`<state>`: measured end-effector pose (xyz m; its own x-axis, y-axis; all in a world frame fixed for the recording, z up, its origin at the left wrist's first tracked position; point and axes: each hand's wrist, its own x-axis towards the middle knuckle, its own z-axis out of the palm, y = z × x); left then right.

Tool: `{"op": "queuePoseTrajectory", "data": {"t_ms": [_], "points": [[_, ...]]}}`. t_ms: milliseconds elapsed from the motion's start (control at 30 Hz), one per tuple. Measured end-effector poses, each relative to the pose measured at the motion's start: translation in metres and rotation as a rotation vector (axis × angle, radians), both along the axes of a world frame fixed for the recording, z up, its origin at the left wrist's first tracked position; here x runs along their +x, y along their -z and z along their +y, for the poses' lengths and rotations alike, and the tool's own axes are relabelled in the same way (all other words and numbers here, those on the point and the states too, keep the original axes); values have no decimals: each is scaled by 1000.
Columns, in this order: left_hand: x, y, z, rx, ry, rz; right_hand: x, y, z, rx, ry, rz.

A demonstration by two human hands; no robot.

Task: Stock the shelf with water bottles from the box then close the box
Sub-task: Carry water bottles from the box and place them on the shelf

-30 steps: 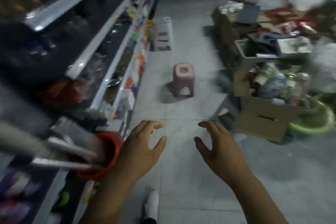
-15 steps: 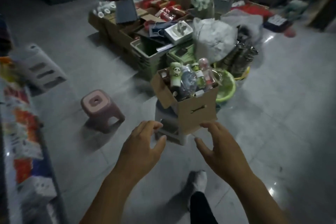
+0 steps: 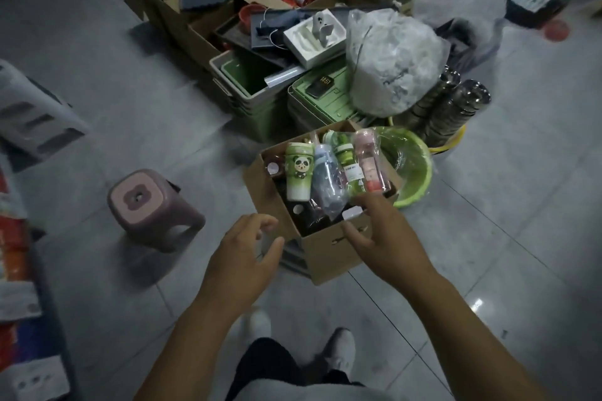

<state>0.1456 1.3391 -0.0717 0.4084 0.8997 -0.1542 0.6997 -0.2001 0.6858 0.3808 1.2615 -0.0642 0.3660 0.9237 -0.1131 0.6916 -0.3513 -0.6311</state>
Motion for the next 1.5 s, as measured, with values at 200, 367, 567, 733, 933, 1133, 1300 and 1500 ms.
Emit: {"op": "queuePoseTrajectory", "data": {"t_ms": [200, 367, 567, 733, 933, 1133, 1300, 1500], "points": [[48, 55, 118, -68, 115, 43, 26, 57, 93, -102, 122, -23], [83, 103, 183, -215, 86, 102, 31, 99, 150, -248, 245, -40], [123, 167, 213, -389, -38, 69, 35, 154, 195, -477, 310, -123], [146, 192, 210, -473, -153, 105, 19, 183, 212, -636, 249, -200], [169, 203, 209, -502, -302, 129, 10, 209, 221, -716, 221, -412], [174, 213, 200, -511, -424, 80, 16, 218, 220, -745, 165, -494], [159, 205, 202, -545, -405, 94, 15, 207, 218, -679, 267, -331], [124, 201, 201, -605, -385, 8, 20, 208, 213, -669, 429, 63]]}}
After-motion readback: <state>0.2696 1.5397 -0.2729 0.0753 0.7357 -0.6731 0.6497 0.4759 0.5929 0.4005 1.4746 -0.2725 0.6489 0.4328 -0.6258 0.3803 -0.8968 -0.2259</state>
